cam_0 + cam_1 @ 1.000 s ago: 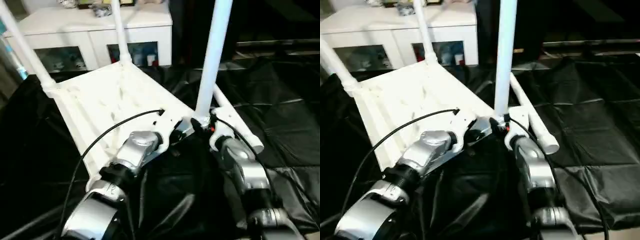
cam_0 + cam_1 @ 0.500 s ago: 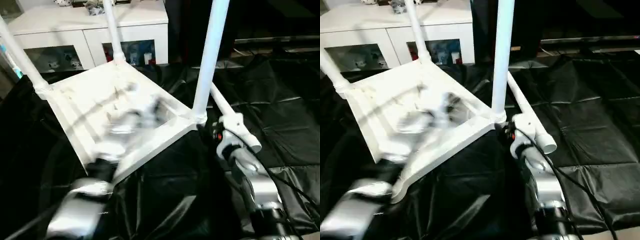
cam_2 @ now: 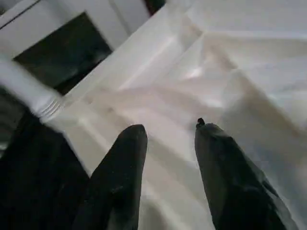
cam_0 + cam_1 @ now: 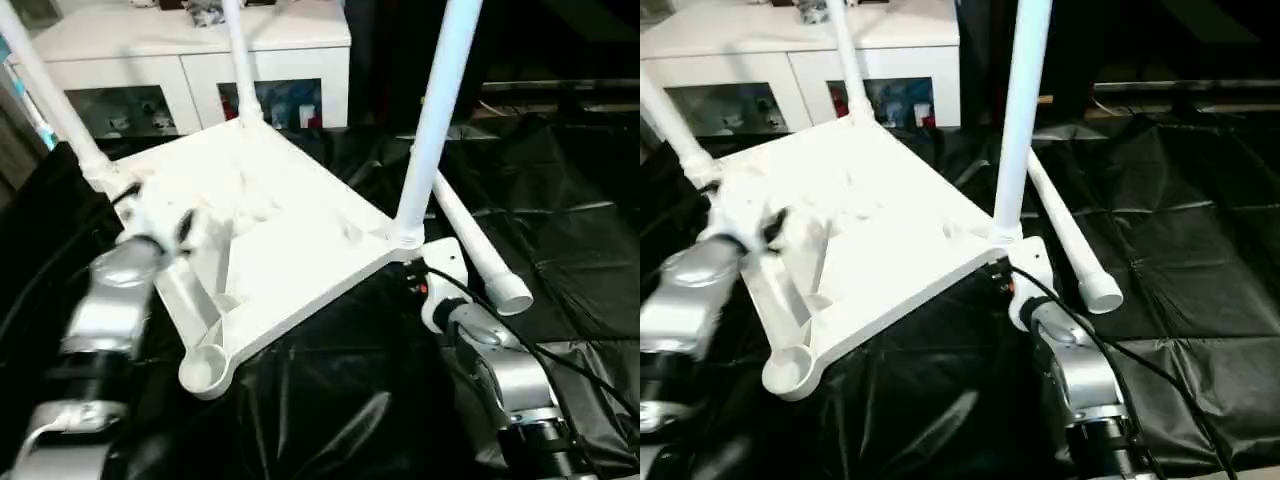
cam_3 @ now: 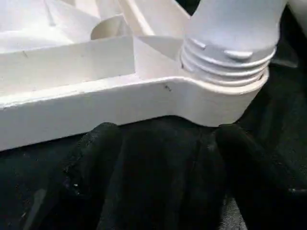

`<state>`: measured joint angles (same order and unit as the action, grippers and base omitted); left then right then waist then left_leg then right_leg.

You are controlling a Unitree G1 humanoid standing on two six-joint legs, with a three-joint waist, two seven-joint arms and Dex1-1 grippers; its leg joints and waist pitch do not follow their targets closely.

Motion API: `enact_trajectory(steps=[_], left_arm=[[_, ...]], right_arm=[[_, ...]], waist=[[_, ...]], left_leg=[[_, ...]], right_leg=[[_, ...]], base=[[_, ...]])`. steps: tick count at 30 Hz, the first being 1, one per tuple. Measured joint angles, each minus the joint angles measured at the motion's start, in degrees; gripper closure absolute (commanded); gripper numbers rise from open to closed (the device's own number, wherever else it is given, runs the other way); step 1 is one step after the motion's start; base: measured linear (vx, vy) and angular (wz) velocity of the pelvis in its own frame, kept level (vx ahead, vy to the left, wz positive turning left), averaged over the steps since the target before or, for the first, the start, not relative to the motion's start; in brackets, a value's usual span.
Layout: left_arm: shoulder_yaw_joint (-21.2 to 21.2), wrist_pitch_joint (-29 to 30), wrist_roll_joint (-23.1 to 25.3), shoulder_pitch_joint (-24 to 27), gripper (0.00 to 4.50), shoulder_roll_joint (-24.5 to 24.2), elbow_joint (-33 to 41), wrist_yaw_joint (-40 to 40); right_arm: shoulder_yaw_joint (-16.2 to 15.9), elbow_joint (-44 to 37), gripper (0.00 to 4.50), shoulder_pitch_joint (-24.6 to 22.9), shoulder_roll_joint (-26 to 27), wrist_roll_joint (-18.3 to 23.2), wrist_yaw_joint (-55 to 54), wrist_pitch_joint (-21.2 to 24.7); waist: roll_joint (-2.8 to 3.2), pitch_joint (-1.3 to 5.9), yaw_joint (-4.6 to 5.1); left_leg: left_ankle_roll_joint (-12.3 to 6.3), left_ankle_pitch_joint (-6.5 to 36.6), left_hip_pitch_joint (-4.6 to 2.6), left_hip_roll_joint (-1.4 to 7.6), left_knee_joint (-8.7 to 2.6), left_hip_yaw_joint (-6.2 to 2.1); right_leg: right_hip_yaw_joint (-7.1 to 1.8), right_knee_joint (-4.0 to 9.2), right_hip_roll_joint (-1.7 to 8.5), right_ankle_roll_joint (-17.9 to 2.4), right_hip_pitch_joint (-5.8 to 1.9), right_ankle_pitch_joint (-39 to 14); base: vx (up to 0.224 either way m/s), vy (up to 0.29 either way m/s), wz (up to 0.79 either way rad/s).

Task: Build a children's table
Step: Rotate leg to tighten, then rotate table base

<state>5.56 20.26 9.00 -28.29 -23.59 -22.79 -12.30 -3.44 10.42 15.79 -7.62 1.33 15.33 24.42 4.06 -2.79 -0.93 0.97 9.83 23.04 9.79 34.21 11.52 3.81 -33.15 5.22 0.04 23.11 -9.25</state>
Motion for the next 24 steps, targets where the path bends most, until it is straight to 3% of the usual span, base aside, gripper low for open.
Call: enact_trajectory(steps=[11,17,18,21,24], left_arm=[[-1.72,4.9,0.97,1.94,2.61,-1.04,0.41,-0.53],[-4.41,8.03,1.18,3.76,3.08,-2.6,0.26,-5.23],[-5.49,9.27,1.19,3.93,3.34,-3.41,0.37,-7.21],[-8.6,12.32,1.08,4.35,3.43,-5.38,2.03,-12.61],[-11.0,13.61,1.01,4.54,3.82,-6.29,3.06,-16.27]], right_arm=[[-0.75,1.11,0.97,2.16,0.17,0.1,0.02,1.14],[-1.02,1.66,1.59,2.3,0.68,0.76,1.59,1.15],[-1.1,1.89,1.77,2.52,0.66,0.79,1.93,1.15],[-1.53,4.35,1.91,4.24,0.68,0.78,2.49,0.98],[-1.6,5.94,2.24,4.78,0.85,0.78,2.81,0.2]], waist=[[-0.29,0.07,0.18],[-0.52,0.01,0.33],[-0.63,0.03,0.32],[-0.7,0.02,0.4],[-0.74,0.03,0.41]], left_leg=[[0.01,-0.01,-0.01,0.0,0.0,-0.02],[0.02,-0.01,-0.01,0.01,0.0,-0.02],[0.02,-0.01,-0.02,0.02,0.0,-0.02],[0.02,-0.01,-0.03,0.0,0.0,-0.01],[0.02,-0.01,-0.04,-0.01,0.0,-0.01]], right_leg=[[0.0,-0.03,0.0,-0.01,0.0,0.01],[0.01,-0.06,-0.01,0.0,0.01,0.01],[0.02,-0.06,-0.01,0.0,0.02,0.01],[-0.02,-0.06,-0.01,-0.02,0.01,0.02],[-0.03,-0.08,-0.01,-0.03,0.01,0.02]], base=[[0.0,0.0,0.0],[0.0,0.0,0.0],[0.0,0.0,0.0],[0.0,0.0,0.0],[0.0,0.0,0.0]])
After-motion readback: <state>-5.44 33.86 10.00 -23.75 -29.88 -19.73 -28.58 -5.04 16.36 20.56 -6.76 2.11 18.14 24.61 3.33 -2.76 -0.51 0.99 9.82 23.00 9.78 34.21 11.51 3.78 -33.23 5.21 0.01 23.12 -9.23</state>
